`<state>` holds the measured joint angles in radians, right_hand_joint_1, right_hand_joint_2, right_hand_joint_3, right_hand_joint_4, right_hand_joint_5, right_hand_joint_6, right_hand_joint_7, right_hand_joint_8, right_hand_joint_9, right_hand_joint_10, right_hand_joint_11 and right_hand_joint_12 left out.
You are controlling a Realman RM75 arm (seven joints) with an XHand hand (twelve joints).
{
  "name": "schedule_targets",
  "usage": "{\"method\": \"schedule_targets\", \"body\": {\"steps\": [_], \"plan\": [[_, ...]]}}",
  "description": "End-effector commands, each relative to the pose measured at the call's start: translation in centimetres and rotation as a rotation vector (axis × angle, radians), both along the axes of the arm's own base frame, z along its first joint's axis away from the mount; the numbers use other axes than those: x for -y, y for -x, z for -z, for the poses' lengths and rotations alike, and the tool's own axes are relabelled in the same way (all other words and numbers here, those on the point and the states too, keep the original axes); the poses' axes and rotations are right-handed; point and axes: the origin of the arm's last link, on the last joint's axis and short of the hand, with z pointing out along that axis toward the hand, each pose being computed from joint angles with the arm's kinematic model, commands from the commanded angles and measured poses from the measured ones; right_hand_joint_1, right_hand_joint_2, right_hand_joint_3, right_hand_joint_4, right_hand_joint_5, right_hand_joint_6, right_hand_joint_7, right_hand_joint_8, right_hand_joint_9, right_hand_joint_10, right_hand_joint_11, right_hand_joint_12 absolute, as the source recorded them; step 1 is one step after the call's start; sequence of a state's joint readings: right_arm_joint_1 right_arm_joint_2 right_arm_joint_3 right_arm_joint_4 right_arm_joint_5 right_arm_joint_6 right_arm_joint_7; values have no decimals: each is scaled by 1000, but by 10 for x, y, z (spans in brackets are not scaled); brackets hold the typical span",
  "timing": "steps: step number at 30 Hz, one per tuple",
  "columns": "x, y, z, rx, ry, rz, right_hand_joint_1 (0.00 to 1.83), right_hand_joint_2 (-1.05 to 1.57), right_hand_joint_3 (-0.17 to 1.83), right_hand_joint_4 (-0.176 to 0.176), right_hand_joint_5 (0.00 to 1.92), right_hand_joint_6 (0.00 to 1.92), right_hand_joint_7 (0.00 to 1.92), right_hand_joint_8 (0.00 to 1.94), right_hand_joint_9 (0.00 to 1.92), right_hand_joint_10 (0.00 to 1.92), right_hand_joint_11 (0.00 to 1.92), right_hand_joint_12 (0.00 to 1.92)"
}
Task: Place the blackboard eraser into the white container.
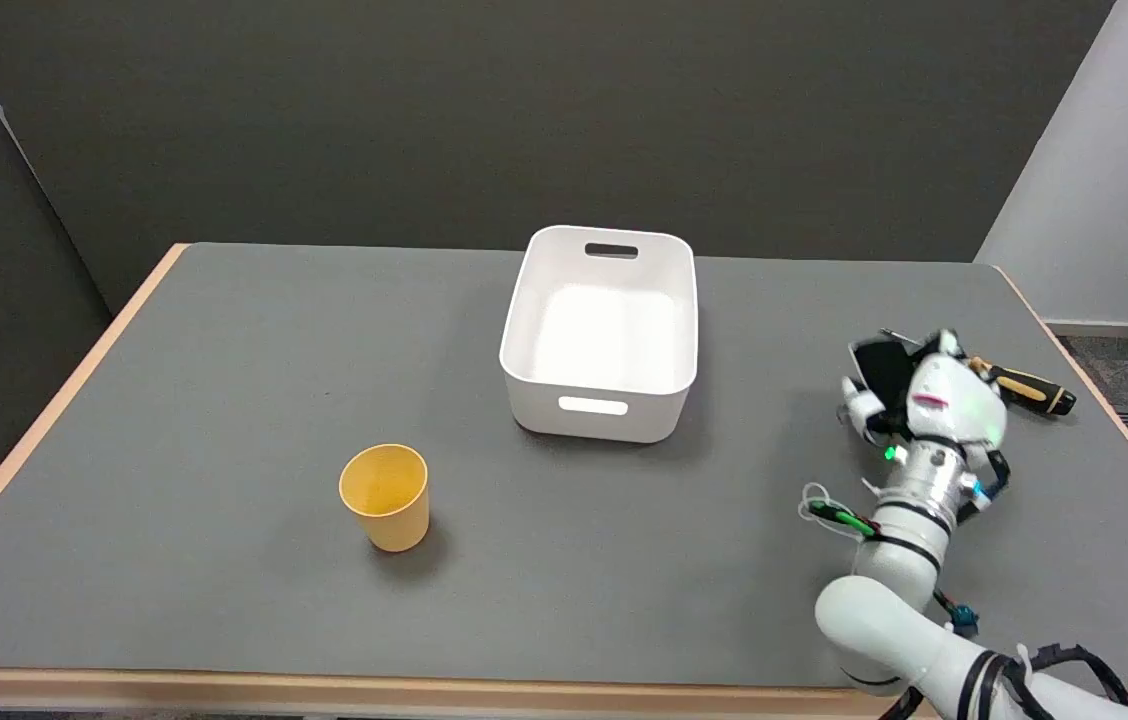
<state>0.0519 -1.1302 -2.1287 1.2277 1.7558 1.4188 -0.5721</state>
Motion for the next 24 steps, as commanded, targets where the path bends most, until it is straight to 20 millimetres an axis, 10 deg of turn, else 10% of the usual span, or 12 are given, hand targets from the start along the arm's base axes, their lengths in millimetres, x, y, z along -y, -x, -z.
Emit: {"method": "schedule_targets", "body": {"steps": [1, 8, 24], "plan": [[91, -115, 77, -105, -538, -444, 1120, 1290, 168, -176, 509, 1653, 573, 1698, 741, 1864, 349, 1921], [149, -130, 107, -74, -700, -355, 1108, 1283, 218, -176, 486, 1691, 552, 1744, 744, 1865, 299, 1921], [213, -23, 115, 312, -729, 90, 1105, 1290, 212, -176, 479, 1699, 546, 1752, 721, 1873, 186, 1921]]}}
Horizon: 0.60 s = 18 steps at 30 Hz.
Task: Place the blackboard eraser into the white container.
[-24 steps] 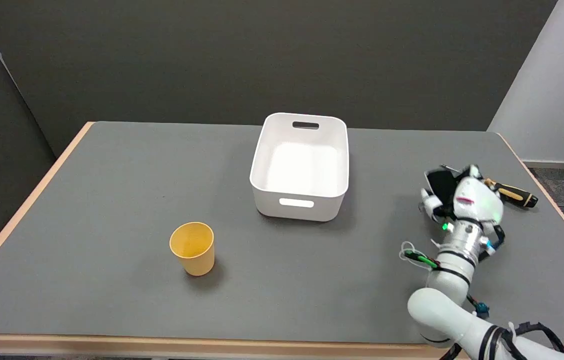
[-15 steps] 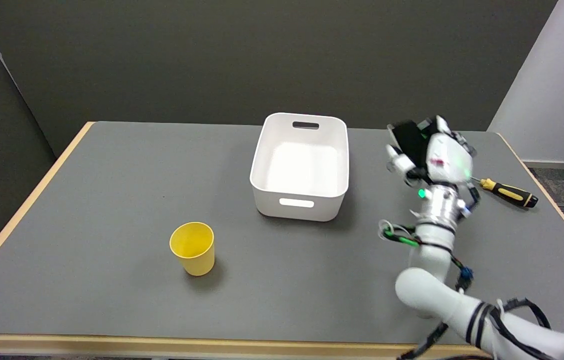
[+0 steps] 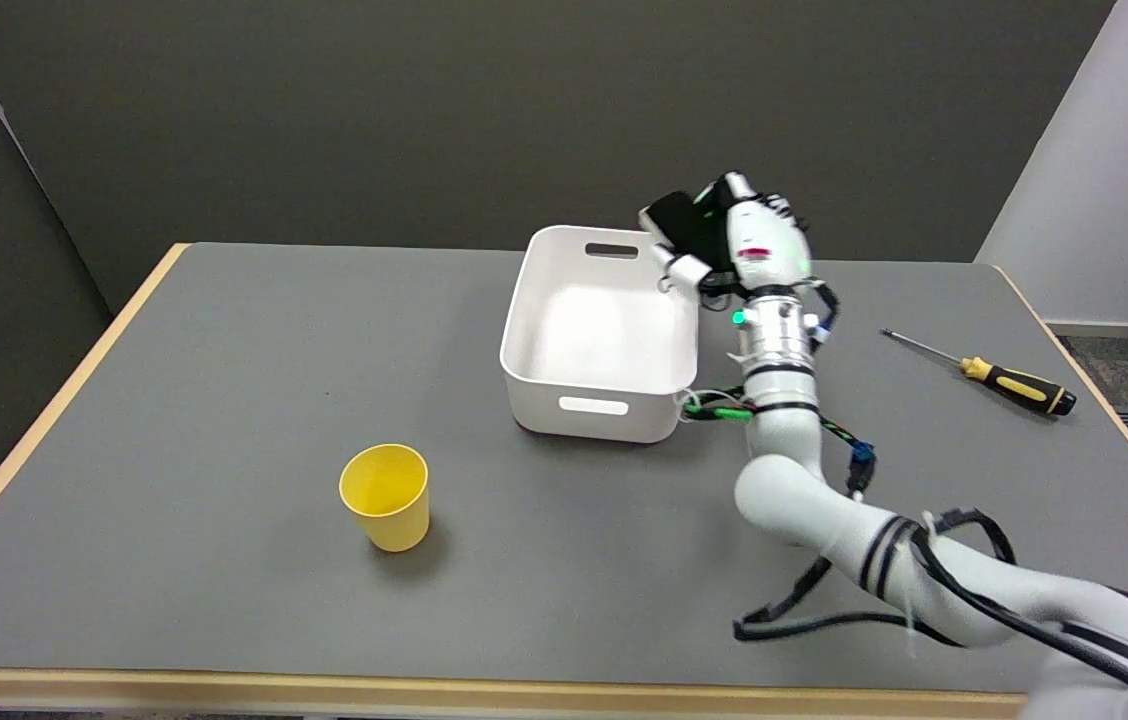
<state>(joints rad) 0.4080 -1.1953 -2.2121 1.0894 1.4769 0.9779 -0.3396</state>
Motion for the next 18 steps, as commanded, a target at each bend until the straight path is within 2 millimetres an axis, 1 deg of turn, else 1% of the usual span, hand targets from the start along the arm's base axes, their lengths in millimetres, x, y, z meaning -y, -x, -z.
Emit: {"method": "schedule_targets", "body": {"steps": [1, 3, 5, 7, 8, 10, 12, 14, 16, 18], "plan": [[73, 51, 38, 204, -215, 361, 1105, 1291, 212, -176, 478, 1700, 545, 1754, 721, 1873, 177, 1921], [71, 52, 41, 206, -225, 359, 1104, 1291, 213, -176, 476, 1702, 544, 1756, 721, 1872, 165, 1921], [64, 55, 40, 207, -235, 358, 1104, 1292, 213, -176, 476, 1703, 543, 1757, 720, 1872, 161, 1921], [56, 61, 34, 234, -228, 360, 1103, 1293, 212, -176, 474, 1705, 542, 1759, 719, 1874, 164, 1921], [52, 62, 30, 250, -226, 355, 1077, 1248, 272, -169, 449, 1601, 532, 1676, 695, 1817, 180, 1908], [38, 66, 17, 306, -224, 331, 788, 734, 946, -84, 187, 421, 426, 732, 428, 1164, 344, 1754], [27, 60, 0, 339, -227, 295, 691, 711, 936, -57, 144, 353, 304, 556, 281, 997, 292, 1576], [17, 53, -13, 333, -237, 272, 566, 669, 981, -39, 92, 278, 171, 429, 147, 790, 170, 1401], [4, 35, -28, 286, -264, 232, 520, 647, 951, -28, 53, 217, 61, 254, 22, 629, 80, 1276], [-9, 19, -46, 232, -273, 196, 659, 595, 965, -30, 68, 106, 41, 73, 1, 420, 114, 1039]]}}
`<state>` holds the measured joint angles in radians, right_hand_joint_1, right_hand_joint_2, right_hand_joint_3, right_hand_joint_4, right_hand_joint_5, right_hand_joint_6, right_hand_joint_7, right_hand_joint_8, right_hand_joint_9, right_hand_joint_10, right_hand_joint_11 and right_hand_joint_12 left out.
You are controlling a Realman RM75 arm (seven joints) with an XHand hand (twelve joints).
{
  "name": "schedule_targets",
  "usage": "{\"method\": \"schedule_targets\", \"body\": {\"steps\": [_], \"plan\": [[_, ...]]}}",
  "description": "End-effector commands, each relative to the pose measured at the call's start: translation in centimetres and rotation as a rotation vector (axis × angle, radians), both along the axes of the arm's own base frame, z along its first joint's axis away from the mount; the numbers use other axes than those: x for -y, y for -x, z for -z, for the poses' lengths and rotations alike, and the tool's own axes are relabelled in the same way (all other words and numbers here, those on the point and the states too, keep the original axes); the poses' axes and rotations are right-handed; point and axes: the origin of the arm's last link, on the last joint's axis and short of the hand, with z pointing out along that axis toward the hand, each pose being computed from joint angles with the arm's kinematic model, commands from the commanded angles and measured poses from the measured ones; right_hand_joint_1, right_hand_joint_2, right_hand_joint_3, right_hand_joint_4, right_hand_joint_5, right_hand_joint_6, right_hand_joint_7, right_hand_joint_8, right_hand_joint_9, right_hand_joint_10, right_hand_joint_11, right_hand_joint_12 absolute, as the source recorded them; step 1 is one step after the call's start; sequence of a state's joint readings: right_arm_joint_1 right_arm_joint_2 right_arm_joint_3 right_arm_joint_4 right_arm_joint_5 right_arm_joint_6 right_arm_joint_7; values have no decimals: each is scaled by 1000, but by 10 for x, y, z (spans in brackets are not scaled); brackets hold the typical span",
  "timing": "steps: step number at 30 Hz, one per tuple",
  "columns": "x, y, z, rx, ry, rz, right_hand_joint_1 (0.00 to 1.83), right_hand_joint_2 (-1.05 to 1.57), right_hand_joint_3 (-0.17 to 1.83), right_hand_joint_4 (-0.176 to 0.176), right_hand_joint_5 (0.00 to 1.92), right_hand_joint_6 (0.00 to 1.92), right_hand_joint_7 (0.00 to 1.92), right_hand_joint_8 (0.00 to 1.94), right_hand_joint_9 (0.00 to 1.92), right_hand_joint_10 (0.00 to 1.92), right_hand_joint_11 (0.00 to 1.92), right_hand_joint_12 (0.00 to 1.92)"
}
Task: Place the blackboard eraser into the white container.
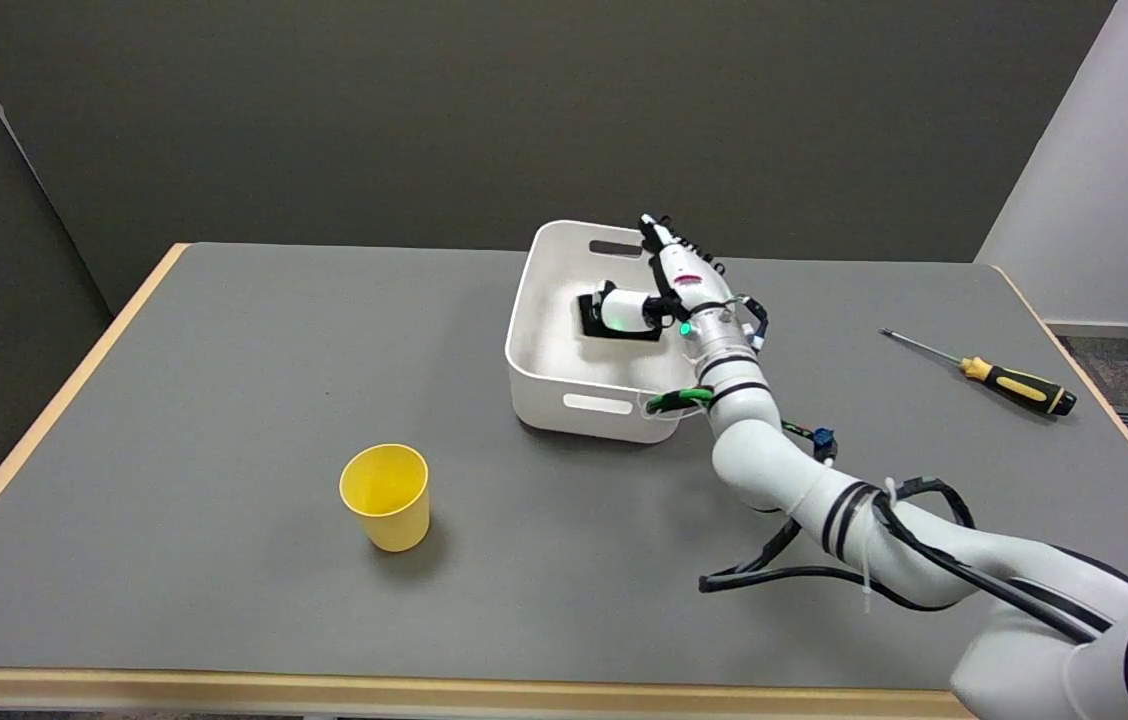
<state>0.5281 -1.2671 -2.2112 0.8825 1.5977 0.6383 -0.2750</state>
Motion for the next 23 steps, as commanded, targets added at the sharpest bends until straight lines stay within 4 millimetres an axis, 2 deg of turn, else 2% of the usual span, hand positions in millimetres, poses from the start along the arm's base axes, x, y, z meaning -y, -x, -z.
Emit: {"method": "schedule_targets", "body": {"steps": [1, 6, 8, 9, 12, 14, 16, 23], "plan": [[-63, -34, -72, 45, -105, -90, 690, 577, 963, -30, 65, 70, 33, 31, 1, 364, 108, 987], [-106, -85, -94, -70, -135, -304, 687, 564, 955, -31, 55, 17, 24, -1, -1, 321, 83, 961], [-128, -102, -94, -97, -147, -452, 660, 576, 962, -30, 70, 29, 40, 38, 2, 368, 116, 992], [-139, -107, -93, -92, -162, -524, 637, 584, 961, -29, 75, 52, 46, 73, 4, 407, 136, 1025], [-173, -124, -95, -71, -183, -714, 448, 653, 890, -41, 30, 206, 38, 245, 6, 616, 81, 1309], [-194, -129, -95, -98, -201, -751, 471, 661, 861, -50, 58, 260, 98, 322, 44, 752, 151, 1429], [-208, -130, -97, -109, -187, -791, 484, 682, 851, -57, 68, 286, 132, 352, 83, 793, 212, 1495], [-239, -103, -129, -3, -65, -806, 444, 659, 931, -55, 85, 254, 140, 387, 123, 785, 231, 1476]]}}
